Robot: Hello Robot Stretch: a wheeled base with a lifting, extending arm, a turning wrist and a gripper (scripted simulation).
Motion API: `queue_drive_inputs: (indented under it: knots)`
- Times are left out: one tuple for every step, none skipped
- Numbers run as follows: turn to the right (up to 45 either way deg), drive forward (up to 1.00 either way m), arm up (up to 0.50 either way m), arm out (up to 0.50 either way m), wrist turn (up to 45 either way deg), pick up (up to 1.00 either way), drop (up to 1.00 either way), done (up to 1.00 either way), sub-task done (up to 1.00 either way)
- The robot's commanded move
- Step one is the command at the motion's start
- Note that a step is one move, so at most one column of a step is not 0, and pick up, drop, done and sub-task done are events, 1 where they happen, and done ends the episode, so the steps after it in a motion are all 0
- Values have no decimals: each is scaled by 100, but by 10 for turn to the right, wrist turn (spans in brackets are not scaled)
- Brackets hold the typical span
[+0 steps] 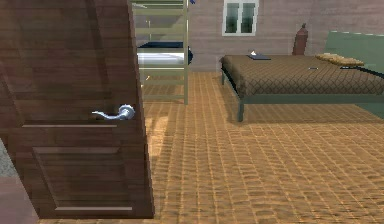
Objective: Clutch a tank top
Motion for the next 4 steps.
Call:
queue_drive_inputs:
  knots:
    - [0,0,50,0,0,0,0,0,0]
    - [0,0,38,0,0,0,0,0,0]
    - [0,0,0,42,0,0,0,0,0]
    - [0,0,0,0,450,0,0,0,0]
